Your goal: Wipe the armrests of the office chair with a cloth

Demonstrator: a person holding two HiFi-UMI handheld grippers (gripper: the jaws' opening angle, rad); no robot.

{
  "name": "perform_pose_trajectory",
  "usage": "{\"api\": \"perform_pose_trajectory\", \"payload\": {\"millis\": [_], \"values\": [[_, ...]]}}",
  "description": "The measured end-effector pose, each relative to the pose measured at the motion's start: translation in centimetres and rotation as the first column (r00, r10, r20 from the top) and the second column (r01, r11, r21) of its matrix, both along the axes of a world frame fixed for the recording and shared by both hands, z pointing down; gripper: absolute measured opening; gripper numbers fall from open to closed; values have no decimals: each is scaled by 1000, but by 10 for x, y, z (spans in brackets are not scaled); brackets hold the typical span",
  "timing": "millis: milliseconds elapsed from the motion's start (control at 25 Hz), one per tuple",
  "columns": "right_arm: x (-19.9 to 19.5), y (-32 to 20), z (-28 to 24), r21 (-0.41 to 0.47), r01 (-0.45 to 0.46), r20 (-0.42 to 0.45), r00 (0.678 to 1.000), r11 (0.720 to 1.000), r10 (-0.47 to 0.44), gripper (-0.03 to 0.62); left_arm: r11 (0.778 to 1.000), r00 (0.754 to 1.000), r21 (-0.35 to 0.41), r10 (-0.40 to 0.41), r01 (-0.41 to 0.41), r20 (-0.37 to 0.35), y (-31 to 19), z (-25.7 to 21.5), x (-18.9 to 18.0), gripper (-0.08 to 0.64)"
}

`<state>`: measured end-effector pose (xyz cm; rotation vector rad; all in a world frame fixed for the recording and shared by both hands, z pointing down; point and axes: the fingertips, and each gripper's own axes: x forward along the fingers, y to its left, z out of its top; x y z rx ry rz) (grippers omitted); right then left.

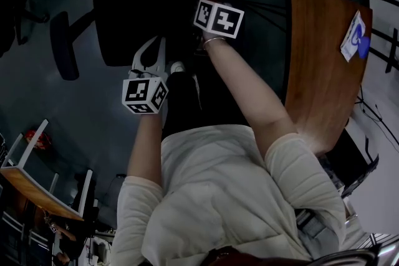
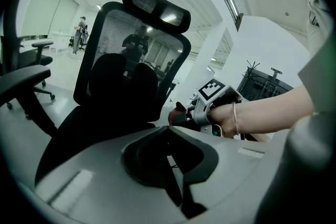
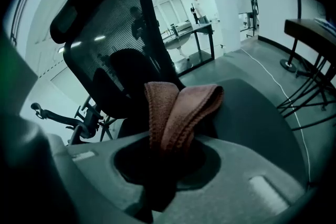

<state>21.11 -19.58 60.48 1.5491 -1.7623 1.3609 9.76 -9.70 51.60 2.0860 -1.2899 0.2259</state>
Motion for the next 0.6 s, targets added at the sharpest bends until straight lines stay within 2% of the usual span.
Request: {"api": "perform_pose_trajectory", "payload": {"millis": [320, 600], "values": [[0, 75, 7, -89, -25, 13, 1000, 996, 26, 48, 999, 999, 30, 39, -38, -10, 26, -10, -5, 17], [4, 147, 11, -131, -42, 9, 999, 991, 43, 48, 996, 996, 34, 85, -84, -13, 66, -13, -8, 17]]}}
